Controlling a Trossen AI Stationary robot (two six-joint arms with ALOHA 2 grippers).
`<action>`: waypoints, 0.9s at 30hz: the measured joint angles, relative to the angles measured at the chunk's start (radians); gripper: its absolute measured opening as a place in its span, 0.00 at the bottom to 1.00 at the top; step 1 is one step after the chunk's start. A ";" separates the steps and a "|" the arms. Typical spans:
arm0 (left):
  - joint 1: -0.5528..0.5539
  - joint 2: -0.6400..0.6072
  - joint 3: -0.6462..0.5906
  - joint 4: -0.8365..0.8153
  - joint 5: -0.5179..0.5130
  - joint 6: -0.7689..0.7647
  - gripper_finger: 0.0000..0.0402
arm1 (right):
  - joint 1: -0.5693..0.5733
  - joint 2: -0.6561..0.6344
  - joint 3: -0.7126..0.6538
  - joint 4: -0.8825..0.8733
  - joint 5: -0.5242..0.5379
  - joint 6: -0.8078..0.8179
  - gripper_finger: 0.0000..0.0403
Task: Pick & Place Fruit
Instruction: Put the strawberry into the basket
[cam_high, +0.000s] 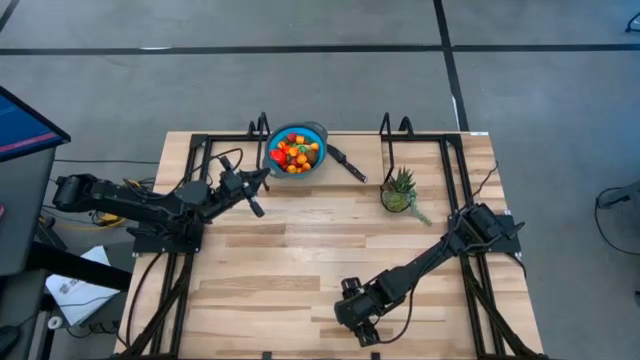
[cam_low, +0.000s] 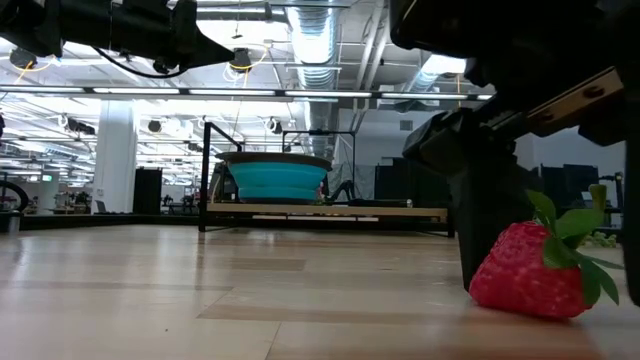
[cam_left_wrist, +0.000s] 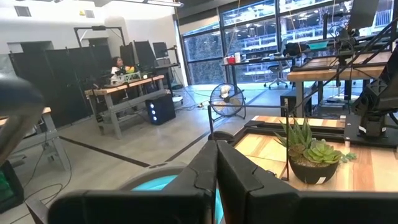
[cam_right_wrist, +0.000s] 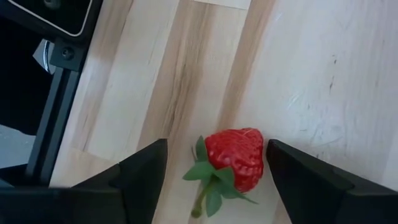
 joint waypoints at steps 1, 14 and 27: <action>0.000 0.000 0.000 0.000 0.000 0.000 0.00 | 0.000 0.000 0.000 0.000 0.000 0.000 0.67; 0.000 0.000 0.000 0.000 0.001 0.000 0.00 | -0.009 0.002 -0.001 -0.003 0.006 0.052 0.41; 0.000 0.000 0.000 0.000 0.002 0.000 0.00 | -0.011 0.002 -0.001 -0.002 0.001 0.080 0.36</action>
